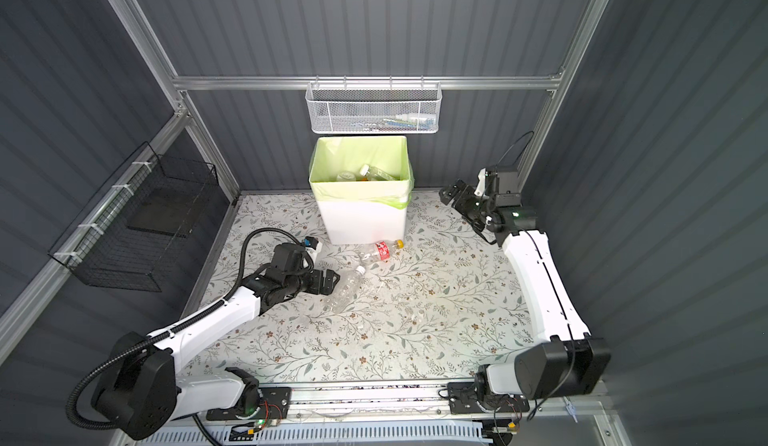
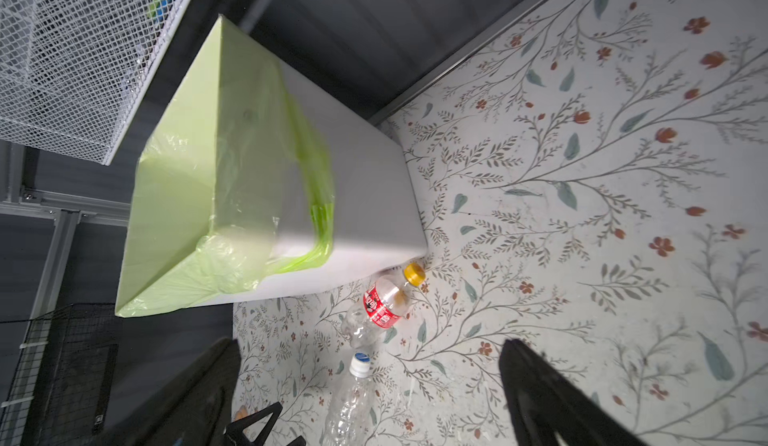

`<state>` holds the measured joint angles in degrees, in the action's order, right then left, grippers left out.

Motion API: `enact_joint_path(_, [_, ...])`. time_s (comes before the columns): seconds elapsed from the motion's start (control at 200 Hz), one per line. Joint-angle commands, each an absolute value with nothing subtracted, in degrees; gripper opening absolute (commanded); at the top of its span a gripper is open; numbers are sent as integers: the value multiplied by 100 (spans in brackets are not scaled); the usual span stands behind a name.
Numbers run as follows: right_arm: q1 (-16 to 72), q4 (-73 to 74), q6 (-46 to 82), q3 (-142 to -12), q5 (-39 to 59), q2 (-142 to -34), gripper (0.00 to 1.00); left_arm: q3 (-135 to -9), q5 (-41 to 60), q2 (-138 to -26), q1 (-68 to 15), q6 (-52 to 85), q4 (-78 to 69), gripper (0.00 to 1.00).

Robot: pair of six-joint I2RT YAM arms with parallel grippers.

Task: Throw the plastic bottles in the bin
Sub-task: 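Lift the green soda bottle with the right gripper, carry to the bin, release, then grasp the clear white-cap bottle on the table with the left gripper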

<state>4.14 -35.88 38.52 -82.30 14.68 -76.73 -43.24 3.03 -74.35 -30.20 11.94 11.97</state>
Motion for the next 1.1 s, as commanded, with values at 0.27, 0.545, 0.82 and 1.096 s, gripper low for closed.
enact_joint_path(0.27, [-10, -3139, 3260, -5745, 1356, -7144, 99, -4630, -19, -8213, -3618, 659, 1591, 97])
enact_joint_path(0.545, [-94, -3047, 3145, -5520, 1072, -7239, 99, -5199, -316, -9074, -4025, 771, 1812, 95])
enact_joint_path(0.82, [-235, -2765, 3199, -5244, 1241, -7318, 97, -5422, -379, -9461, -4034, 986, 1942, 84])
enact_joint_path(1.096, [-365, -2677, 3227, -5145, 1351, -7306, 95, -5386, -333, -9395, -4033, 1123, 1956, 60])
